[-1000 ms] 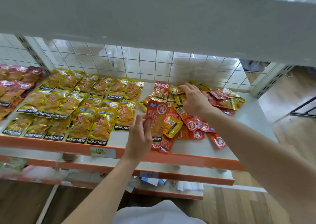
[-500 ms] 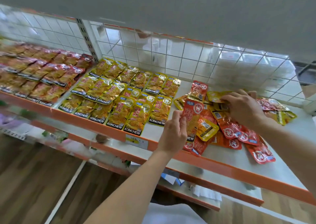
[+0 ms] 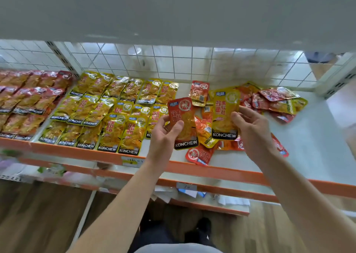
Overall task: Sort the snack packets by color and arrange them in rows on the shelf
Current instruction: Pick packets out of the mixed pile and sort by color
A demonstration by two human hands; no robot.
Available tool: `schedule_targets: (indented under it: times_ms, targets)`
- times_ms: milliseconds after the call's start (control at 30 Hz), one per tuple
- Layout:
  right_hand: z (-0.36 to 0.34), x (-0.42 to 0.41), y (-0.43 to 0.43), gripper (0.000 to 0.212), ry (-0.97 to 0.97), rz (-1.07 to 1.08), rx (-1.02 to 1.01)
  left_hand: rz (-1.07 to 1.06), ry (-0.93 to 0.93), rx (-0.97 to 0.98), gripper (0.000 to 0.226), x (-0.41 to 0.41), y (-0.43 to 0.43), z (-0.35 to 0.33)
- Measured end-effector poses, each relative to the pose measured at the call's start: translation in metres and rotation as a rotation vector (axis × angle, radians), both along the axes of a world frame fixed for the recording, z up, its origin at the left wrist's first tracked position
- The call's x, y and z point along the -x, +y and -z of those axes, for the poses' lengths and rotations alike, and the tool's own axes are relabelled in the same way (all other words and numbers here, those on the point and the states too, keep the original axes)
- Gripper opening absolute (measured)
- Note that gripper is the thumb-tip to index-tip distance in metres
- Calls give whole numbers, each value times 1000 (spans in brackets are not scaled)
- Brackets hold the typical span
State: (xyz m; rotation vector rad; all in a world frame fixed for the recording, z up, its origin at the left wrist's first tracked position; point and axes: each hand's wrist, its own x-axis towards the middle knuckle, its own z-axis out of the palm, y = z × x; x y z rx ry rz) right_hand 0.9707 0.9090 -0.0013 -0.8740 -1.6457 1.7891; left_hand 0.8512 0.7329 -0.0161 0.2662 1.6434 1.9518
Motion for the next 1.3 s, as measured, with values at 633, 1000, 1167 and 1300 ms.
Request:
schedule_targets:
  times_ms: [633,1000,1167,1300]
  targets:
    - [-26,80,-172,29,-11,-124,83,-45,88,91,23,88,-159,-15]
    - [-18,143,-282,20,-89,-79,41,-19,210,127,22,155,-269,-12]
    - [-15,160,-319,19,-88,-33,62,-10,218,136,25,179,-304,-12]
    - [-12,163,-337,21,-85,-14,60,11,221,138,26,188,-320,-11]
